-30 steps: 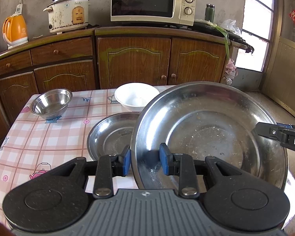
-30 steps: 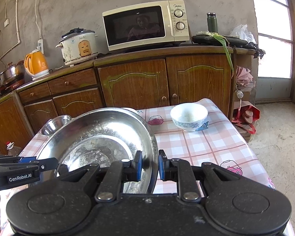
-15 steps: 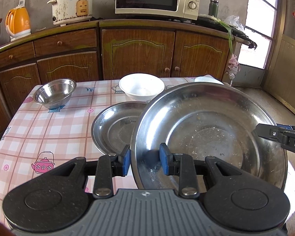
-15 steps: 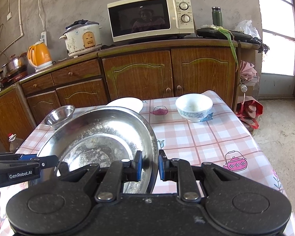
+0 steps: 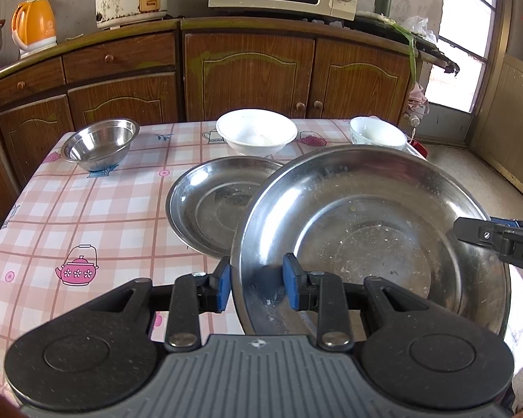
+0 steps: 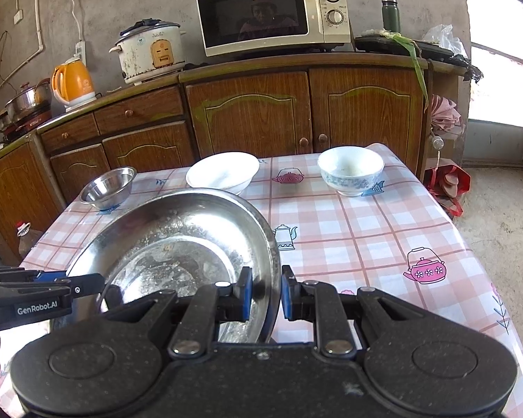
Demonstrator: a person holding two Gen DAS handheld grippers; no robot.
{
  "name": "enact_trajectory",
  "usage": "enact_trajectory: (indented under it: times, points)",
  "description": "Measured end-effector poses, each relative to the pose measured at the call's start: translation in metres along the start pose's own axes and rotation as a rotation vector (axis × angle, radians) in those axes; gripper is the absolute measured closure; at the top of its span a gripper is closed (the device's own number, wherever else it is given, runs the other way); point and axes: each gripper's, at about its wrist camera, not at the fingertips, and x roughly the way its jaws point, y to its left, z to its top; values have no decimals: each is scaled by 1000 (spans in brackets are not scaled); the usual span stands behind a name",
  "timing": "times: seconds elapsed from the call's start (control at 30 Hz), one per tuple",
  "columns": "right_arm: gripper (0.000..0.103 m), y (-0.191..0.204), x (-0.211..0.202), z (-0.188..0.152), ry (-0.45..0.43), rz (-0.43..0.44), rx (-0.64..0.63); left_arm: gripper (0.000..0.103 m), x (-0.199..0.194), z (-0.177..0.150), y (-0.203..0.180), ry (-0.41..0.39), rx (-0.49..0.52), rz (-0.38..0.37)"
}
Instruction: Organize plates and bowls
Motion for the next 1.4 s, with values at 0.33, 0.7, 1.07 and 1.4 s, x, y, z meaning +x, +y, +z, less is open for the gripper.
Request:
enact_trajectory:
  times: [0.33, 0.7, 1.07, 1.4]
  points:
    - [81, -3, 2, -11, 32, -5, 3, 72, 5, -11, -2, 33, 6, -7]
    - [81, -9, 8, -35, 100, -12, 8, 72, 17, -30, -4, 100, 23, -21]
    - [81, -8, 15, -55, 161, -13, 2, 72, 23, -47, -2, 157, 25, -25]
    - [81, -5, 21, -66, 202, -10, -7, 71, 31, -60, 1, 211, 26, -34]
